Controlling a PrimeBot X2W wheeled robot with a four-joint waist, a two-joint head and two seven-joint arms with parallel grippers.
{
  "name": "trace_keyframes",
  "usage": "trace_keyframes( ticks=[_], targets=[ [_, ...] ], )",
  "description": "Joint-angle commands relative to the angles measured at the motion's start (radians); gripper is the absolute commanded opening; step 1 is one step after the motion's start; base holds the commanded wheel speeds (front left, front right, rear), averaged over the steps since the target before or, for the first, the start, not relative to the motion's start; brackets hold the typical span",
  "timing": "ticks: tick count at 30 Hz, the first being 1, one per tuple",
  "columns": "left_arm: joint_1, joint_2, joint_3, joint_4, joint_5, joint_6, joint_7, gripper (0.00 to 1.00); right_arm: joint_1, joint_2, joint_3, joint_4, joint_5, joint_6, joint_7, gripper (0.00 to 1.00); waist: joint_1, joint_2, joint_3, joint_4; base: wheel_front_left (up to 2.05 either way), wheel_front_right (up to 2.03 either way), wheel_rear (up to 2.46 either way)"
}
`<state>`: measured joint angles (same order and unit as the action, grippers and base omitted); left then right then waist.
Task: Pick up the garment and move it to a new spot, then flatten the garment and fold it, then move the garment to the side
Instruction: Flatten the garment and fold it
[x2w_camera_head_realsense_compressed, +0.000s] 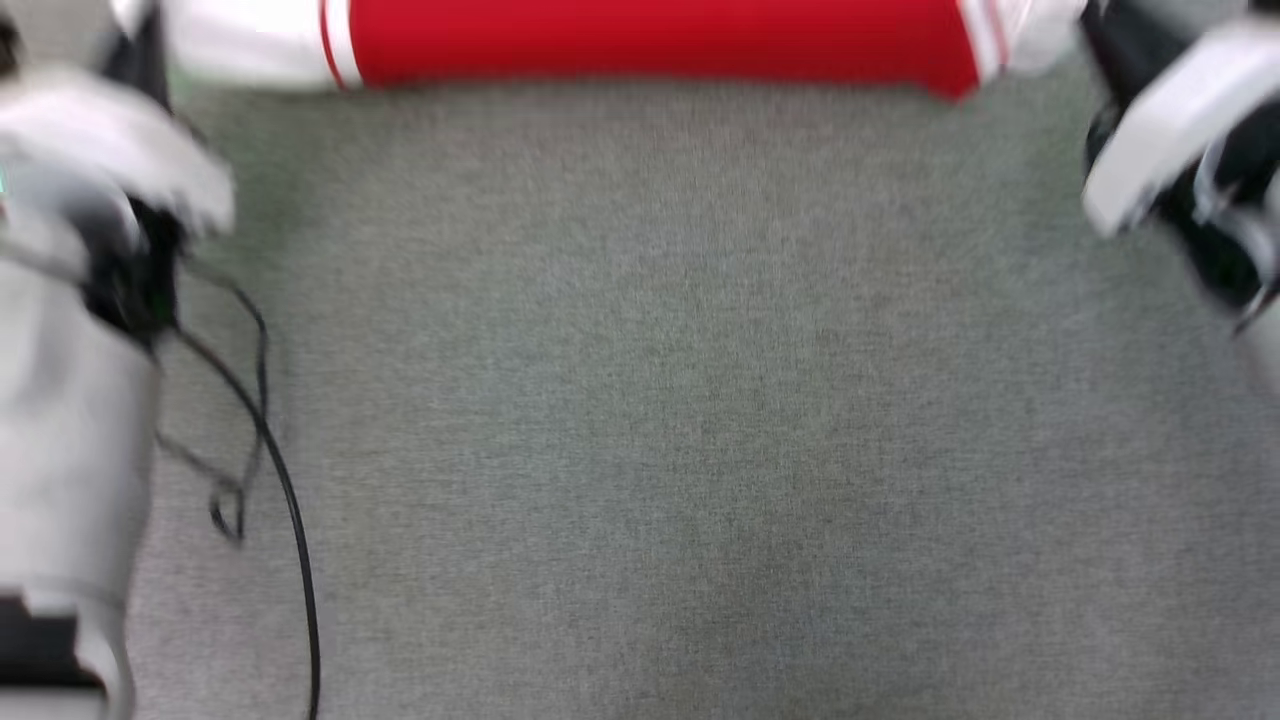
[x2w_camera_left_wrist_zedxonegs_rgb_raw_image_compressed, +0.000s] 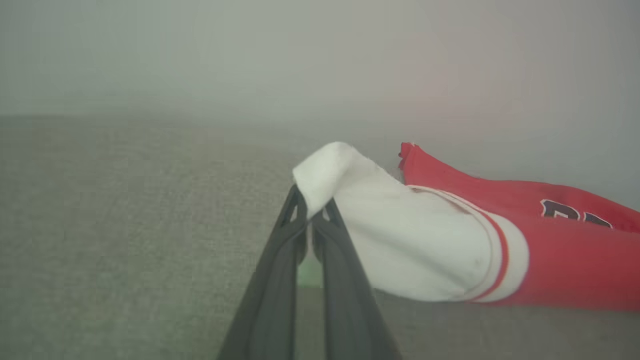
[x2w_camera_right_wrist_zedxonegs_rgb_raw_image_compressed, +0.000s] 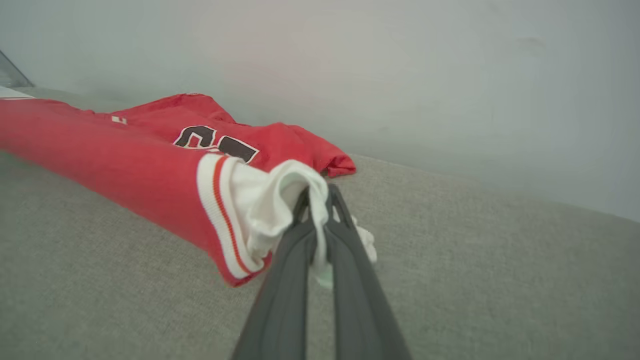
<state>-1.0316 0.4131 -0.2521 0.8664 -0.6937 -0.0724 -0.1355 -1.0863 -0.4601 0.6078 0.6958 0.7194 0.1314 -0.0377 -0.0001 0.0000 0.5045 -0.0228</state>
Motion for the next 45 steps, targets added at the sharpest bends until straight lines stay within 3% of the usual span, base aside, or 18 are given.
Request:
trace_keyframes(
  ticks=[1, 7, 16, 28, 39, 40, 41, 42, 43, 45],
  targets=[
    [0.077, -0.002, 0.002, -0.011, -0.012, -0.007, -0.014, 0.00, 0.076, -0.008, 0.002, -0.019, 0.020, -0.001, -0.015, 0.00, 0.0001, 0.0000, -0.067, 0.011, 0.00, 0.00, 0.00],
    [0.265, -0.009, -0.008, -0.049, -0.030, -0.009, -0.035, 0.00, 0.256, -0.012, -0.006, -0.074, 0.041, -0.001, -0.050, 0.00, 0.0001, 0.0000, -0.161, 0.017, 0.00, 0.00, 0.00],
    [0.624, -0.001, 0.001, -0.179, -0.076, 0.049, -0.002, 0.00, 0.561, -0.008, -0.067, -0.152, 0.013, -0.002, -0.038, 0.00, 0.0001, 0.0000, -0.329, 0.017, 0.00, 0.00, 0.00],
    [1.032, 0.023, 0.004, -0.467, -0.111, 0.198, 0.086, 0.00, 0.954, 0.070, -0.279, -0.268, -0.095, -0.002, 0.048, 0.00, 0.0001, 0.0000, -0.458, 0.042, 0.00, 0.00, 0.00],
    [1.255, 0.053, 0.012, -0.711, -0.134, 0.298, 0.155, 0.00, 1.279, 0.207, -0.450, -0.464, -0.240, -0.001, 0.280, 0.00, 0.0001, 0.0000, -0.514, 0.070, 0.00, 0.00, 0.00],
    [1.261, 0.054, 0.011, -0.725, -0.136, 0.302, 0.158, 0.00, 1.289, 0.216, -0.462, -0.482, -0.250, -0.001, 0.294, 0.03, 0.0001, 0.0000, -0.513, 0.072, 0.00, 0.00, 0.00],
    [1.263, 0.055, 0.010, -0.738, -0.135, 0.306, 0.162, 0.00, 1.291, 0.228, -0.484, -0.504, -0.257, -0.001, 0.292, 0.31, 0.0001, 0.0000, -0.511, 0.074, 0.00, 0.00, 0.00],
    [1.262, 0.055, 0.006, -0.749, -0.135, 0.305, 0.167, 0.00, 1.294, 0.243, -0.501, -0.514, -0.258, -0.001, 0.296, 0.85, 0.0001, 0.0000, -0.510, 0.077, 0.00, 0.00, 0.00],
    [1.257, 0.054, 0.003, -0.758, -0.135, 0.304, 0.170, 0.00, 1.300, 0.251, -0.517, -0.521, -0.269, -0.001, 0.302, 1.00, 0.0001, 0.0000, -0.508, 0.082, 0.00, 0.00, 0.00],
    [1.245, 0.057, -0.002, -0.770, -0.130, 0.303, 0.175, 0.00, 1.290, 0.272, -0.566, -0.537, -0.277, -0.001, 0.287, 1.00, 0.0001, 0.0000, -0.502, 0.089, 0.00, 0.00, 0.00]
  ],
)
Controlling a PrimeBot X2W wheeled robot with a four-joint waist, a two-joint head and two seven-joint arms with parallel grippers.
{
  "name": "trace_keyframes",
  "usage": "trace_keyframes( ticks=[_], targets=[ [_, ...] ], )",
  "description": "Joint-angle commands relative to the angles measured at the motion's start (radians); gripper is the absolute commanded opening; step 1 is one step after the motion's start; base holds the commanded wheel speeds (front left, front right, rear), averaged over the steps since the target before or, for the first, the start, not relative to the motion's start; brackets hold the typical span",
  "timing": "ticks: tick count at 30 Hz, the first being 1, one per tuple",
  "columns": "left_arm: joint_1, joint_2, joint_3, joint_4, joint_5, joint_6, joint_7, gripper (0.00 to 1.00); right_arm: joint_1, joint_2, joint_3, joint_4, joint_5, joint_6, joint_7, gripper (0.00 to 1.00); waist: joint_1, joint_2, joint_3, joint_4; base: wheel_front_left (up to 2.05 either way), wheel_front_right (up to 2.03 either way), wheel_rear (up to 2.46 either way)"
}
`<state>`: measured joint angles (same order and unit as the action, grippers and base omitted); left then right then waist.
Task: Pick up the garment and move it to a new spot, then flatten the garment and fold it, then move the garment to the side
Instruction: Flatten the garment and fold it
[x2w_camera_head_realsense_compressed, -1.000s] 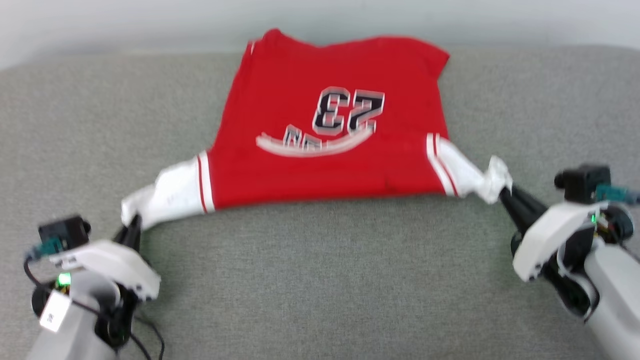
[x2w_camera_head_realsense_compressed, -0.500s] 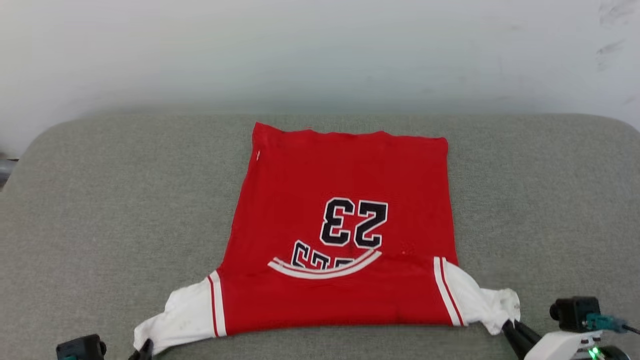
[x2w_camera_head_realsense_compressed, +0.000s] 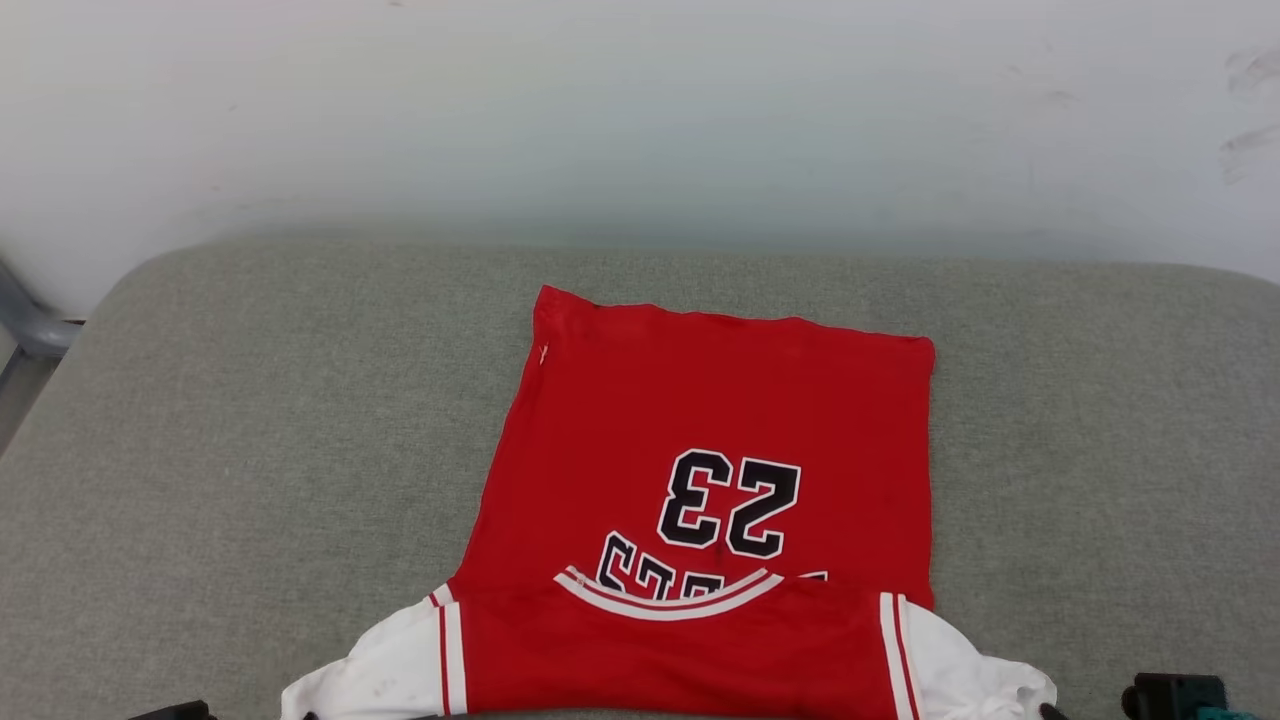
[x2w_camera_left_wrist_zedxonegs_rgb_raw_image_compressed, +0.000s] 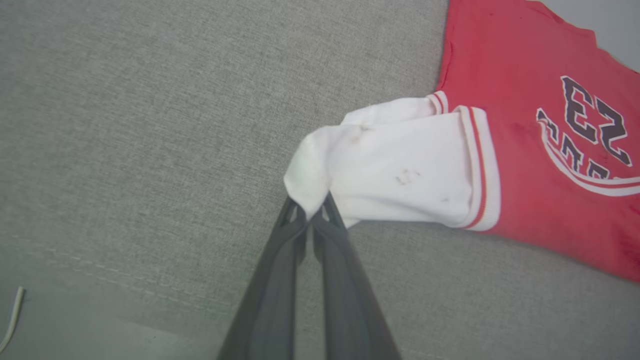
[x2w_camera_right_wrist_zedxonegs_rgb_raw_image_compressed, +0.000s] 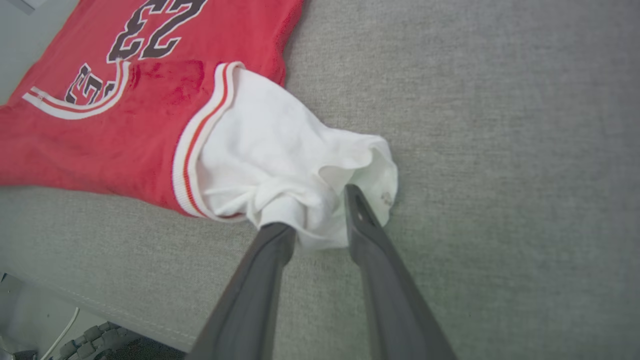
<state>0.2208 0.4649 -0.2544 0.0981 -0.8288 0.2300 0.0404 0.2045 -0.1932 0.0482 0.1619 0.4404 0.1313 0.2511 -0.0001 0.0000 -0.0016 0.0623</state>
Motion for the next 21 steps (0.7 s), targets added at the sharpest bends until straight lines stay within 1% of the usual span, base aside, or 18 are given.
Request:
trace_keyframes(
  ticks=[1, 3, 6, 10, 15, 19, 21],
  targets=[
    [-0.015, 0.007, -0.002, -0.007, 0.009, 0.000, 0.000, 0.00, -0.007, 0.009, -0.029, -0.004, -0.004, -0.001, -0.004, 1.00, 0.0001, 0.0000, 0.009, 0.007, 0.00, 0.00, 0.00],
    [-0.032, 0.005, -0.008, -0.015, 0.013, -0.004, -0.002, 0.00, -0.041, 0.022, -0.087, -0.007, -0.010, -0.001, -0.030, 1.00, 0.0001, 0.0000, 0.022, 0.014, 0.00, 0.00, 0.00],
    [-0.052, 0.000, -0.016, -0.024, 0.024, -0.006, -0.011, 0.00, -0.092, 0.018, -0.150, 0.015, -0.017, -0.001, -0.039, 1.00, 0.0001, 0.0000, 0.043, 0.023, 0.00, 0.00, 0.00],
    [-0.095, -0.008, -0.020, -0.044, 0.039, -0.007, -0.027, 0.00, -0.219, -0.014, -0.198, 0.078, 0.006, -0.001, -0.033, 1.00, 0.0001, 0.0000, 0.085, 0.033, 0.00, 0.00, 0.00],
    [-0.166, -0.016, -0.045, -0.070, 0.073, -0.021, -0.043, 0.00, -0.425, -0.082, -0.195, 0.200, 0.060, -0.001, 0.046, 1.00, 0.0001, 0.0000, 0.164, 0.065, 0.00, 0.00, 0.00],
    [-0.236, -0.031, -0.070, -0.080, 0.094, -0.039, -0.054, 0.00, -0.613, -0.125, -0.203, 0.344, 0.089, -0.001, 0.153, 1.00, 0.0001, 0.0000, 0.233, 0.107, 0.00, 0.00, 0.00],
    [-0.269, -0.050, -0.085, -0.084, 0.106, -0.046, -0.062, 0.00, -0.690, -0.144, -0.201, 0.403, 0.091, -0.001, 0.206, 1.00, 0.0001, 0.0000, 0.264, 0.137, 0.00, 0.00, 0.00]
  ],
)
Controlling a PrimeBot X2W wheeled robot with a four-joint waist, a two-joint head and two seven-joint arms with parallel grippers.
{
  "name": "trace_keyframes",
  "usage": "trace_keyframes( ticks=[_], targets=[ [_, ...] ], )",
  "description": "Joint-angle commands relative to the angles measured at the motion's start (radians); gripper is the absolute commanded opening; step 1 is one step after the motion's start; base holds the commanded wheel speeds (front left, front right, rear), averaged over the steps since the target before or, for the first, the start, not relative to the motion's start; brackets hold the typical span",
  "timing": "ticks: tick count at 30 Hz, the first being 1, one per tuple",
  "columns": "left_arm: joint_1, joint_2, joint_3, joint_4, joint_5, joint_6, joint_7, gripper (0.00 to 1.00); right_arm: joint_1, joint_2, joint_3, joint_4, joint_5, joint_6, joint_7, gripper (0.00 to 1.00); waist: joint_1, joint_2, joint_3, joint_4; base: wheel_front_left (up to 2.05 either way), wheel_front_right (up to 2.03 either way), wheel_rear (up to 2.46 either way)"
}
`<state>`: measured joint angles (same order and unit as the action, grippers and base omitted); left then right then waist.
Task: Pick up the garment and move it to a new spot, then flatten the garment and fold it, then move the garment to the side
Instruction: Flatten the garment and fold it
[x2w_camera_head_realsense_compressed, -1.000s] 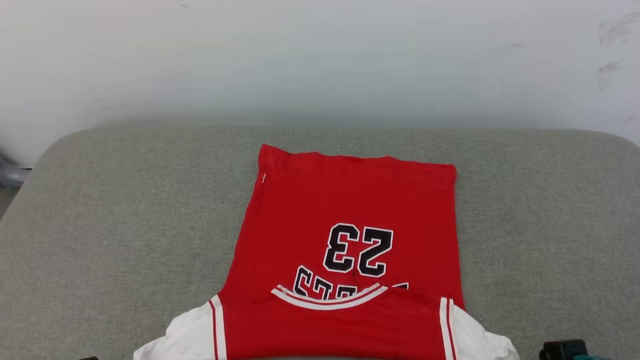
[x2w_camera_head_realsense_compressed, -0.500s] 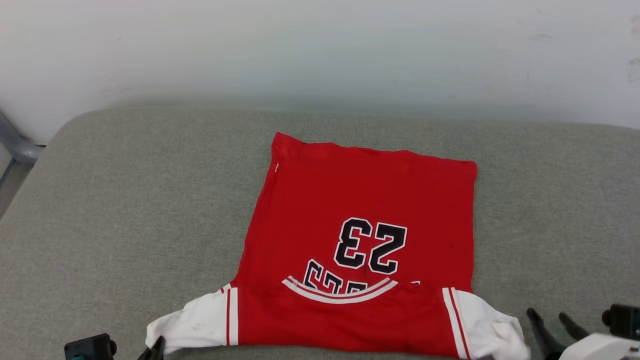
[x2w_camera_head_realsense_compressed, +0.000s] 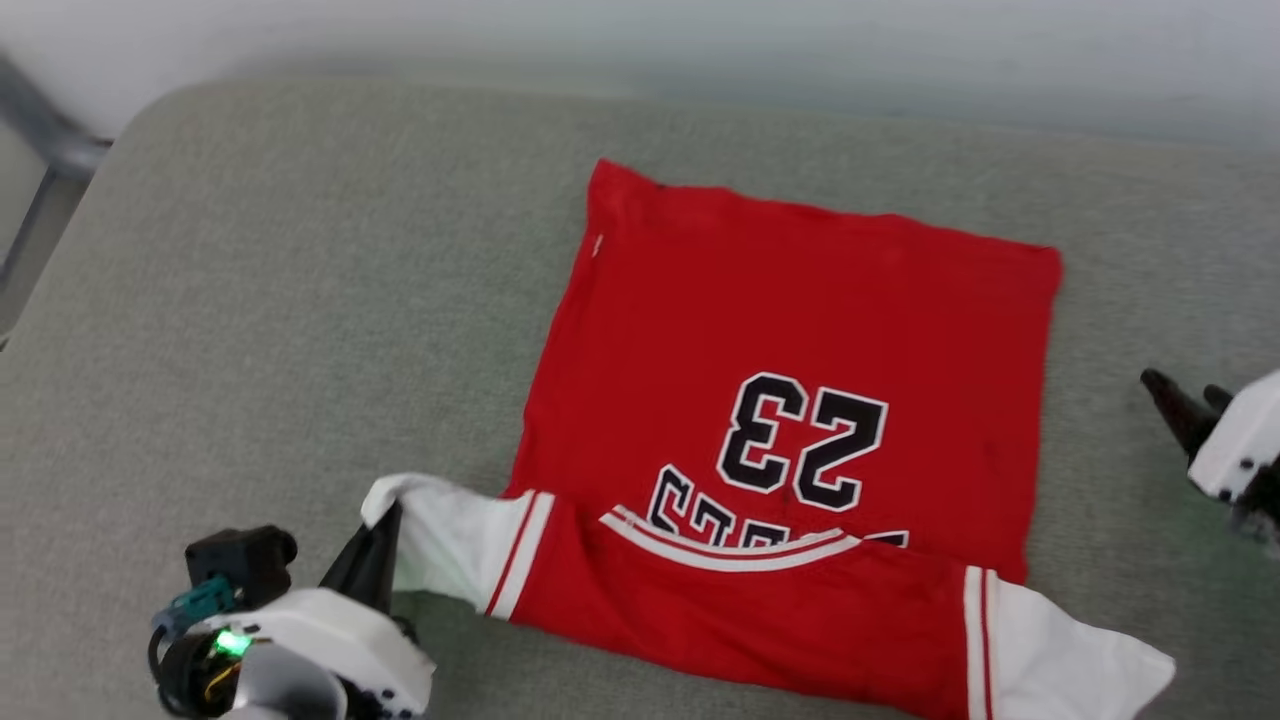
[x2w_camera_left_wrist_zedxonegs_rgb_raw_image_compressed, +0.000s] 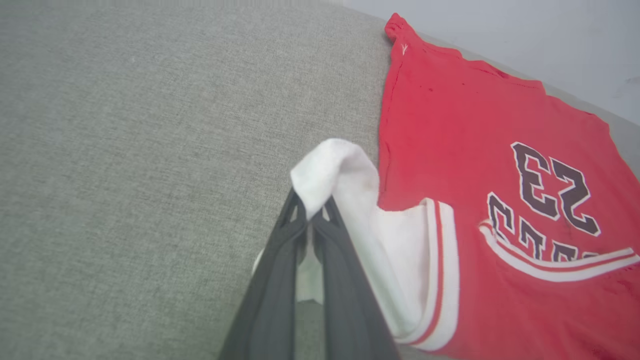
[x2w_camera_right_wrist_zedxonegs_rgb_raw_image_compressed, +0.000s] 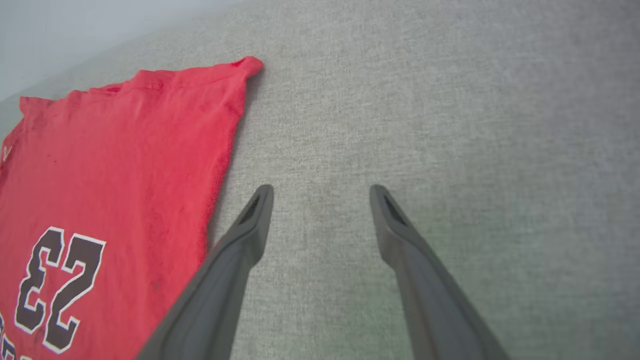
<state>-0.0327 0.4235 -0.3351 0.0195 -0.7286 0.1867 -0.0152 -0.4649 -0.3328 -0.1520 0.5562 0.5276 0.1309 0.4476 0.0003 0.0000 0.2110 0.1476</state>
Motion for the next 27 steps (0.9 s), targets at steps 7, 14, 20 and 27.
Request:
trace_keyframes(
  ticks=[7, 14, 20, 27],
  targets=[
    [-0.106, -0.048, -0.034, -0.031, 0.035, -0.024, -0.046, 0.00, -0.250, -0.052, 0.018, 0.129, -0.019, 0.000, 0.168, 1.00, -0.0003, 0.0000, 0.138, 0.134, 0.00, 0.00, 0.00],
    [-0.144, -0.062, -0.044, -0.059, 0.056, -0.020, -0.070, 0.00, -0.393, -0.070, 0.044, 0.182, -0.058, -0.001, 0.265, 1.00, -0.0003, 0.0000, 0.207, 0.169, 0.00, 0.00, 0.00],
    [-0.154, -0.073, -0.048, -0.053, 0.055, -0.023, -0.087, 0.00, -0.384, -0.049, 0.085, 0.271, -0.078, -0.001, 0.379, 0.85, -0.0003, 0.0000, 0.241, 0.173, 0.00, 0.00, 0.00],
    [-0.157, -0.072, -0.045, -0.024, 0.048, -0.029, -0.099, 0.00, -0.374, -0.048, 0.112, 0.282, -0.077, -0.001, 0.393, 0.00, -0.0003, 0.0000, 0.234, 0.160, 0.00, 0.00, 0.00]
  ],
)
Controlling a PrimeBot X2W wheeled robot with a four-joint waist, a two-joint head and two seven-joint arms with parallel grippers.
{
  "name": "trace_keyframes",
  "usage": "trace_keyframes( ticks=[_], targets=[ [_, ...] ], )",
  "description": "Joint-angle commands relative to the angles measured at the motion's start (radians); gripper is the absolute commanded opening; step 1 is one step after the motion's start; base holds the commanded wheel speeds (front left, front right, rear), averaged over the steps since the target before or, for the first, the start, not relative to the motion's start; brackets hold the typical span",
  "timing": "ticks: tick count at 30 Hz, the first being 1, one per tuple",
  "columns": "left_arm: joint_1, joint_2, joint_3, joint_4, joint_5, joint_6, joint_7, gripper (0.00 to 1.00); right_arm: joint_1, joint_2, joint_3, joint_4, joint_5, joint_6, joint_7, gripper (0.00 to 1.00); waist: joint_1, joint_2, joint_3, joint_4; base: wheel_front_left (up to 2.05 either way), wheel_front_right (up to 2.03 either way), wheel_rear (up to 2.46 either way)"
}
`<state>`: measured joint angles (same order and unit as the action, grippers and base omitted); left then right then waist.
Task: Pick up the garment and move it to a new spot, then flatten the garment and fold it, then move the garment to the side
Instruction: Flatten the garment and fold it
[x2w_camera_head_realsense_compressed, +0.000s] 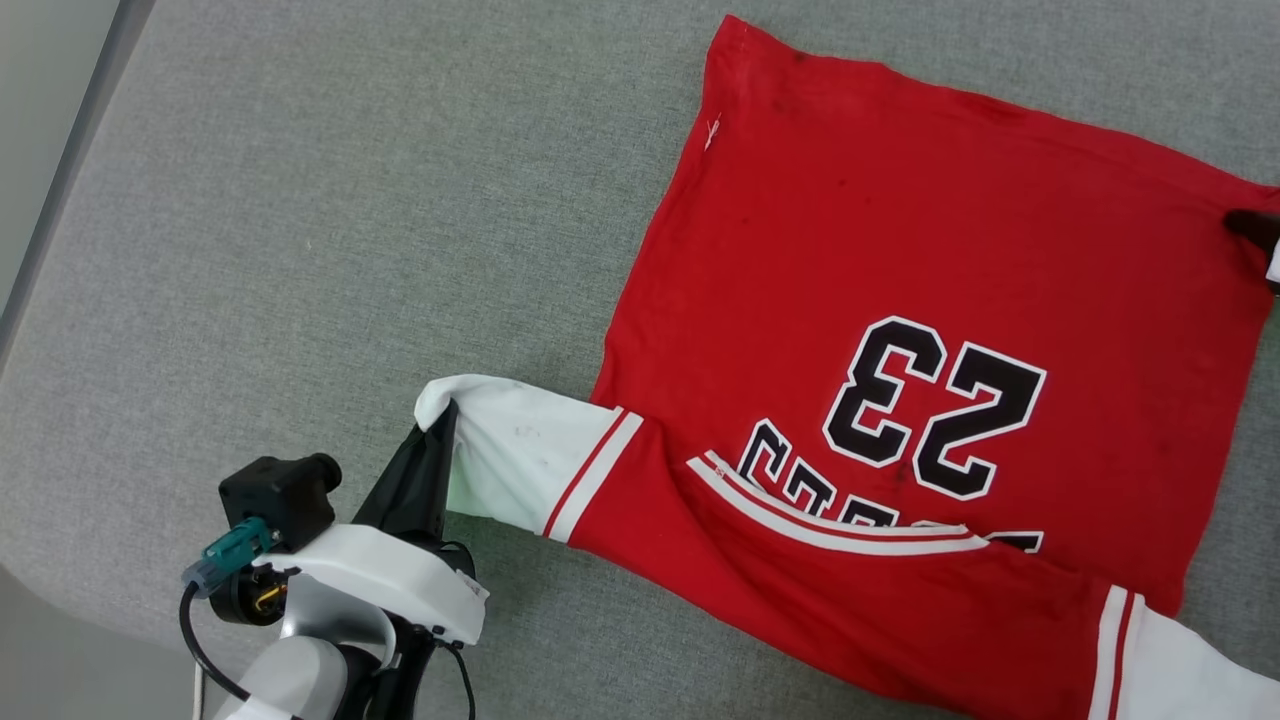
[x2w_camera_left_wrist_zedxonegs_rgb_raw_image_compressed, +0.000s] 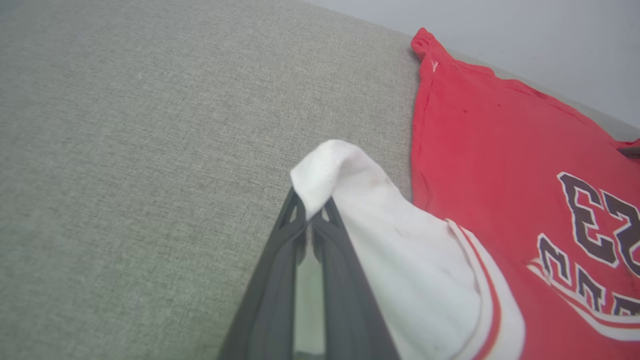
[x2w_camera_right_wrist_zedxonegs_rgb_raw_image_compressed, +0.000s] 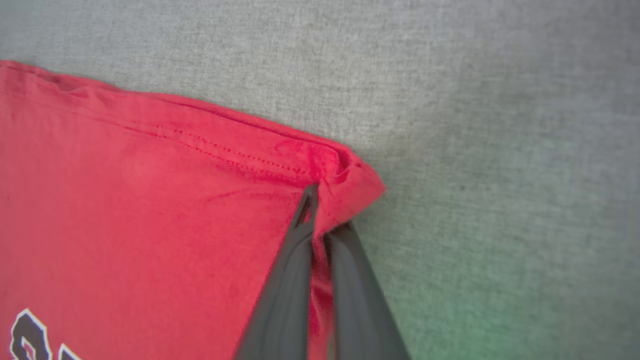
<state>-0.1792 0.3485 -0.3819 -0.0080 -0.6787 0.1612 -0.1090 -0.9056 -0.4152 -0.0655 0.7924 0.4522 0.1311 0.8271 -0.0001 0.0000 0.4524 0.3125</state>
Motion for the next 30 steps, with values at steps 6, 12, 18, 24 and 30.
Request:
trace_keyframes(
  ticks=[6, 12, 18, 24, 30],
  targets=[
    [0.009, 0.015, 0.014, 0.029, -0.014, -0.006, -0.007, 0.00, 0.050, -0.019, 0.013, -0.006, 0.019, -0.001, -0.046, 0.00, 0.0001, 0.0000, -0.063, -0.027, 0.00, 0.00, 0.00],
    [0.036, 0.034, 0.031, 0.056, -0.030, 0.003, -0.004, 0.00, 0.114, -0.040, 0.005, -0.067, 0.043, -0.001, -0.080, 0.00, 0.0001, 0.0000, -0.128, -0.071, 0.00, 0.00, 0.00],
    [0.083, 0.060, 0.059, 0.074, -0.055, 0.014, 0.002, 0.00, 0.297, -0.032, 0.000, -0.192, 0.086, -0.001, -0.112, 0.00, 0.0001, 0.0000, -0.208, -0.154, 0.00, 0.00, 0.00],
    [0.139, 0.078, 0.075, 0.103, -0.082, 0.021, 0.017, 0.00, 0.564, 0.000, -0.063, -0.363, 0.117, -0.001, -0.136, 0.00, 0.0001, 0.0000, -0.298, -0.222, 0.00, 0.00, 0.00],
    [0.187, 0.095, 0.100, 0.121, -0.106, 0.030, 0.018, 0.00, 0.844, 0.088, -0.159, -0.541, 0.088, -0.001, -0.086, 0.00, 0.0001, 0.0000, -0.355, -0.266, 0.00, 0.00, 0.00]
  ],
)
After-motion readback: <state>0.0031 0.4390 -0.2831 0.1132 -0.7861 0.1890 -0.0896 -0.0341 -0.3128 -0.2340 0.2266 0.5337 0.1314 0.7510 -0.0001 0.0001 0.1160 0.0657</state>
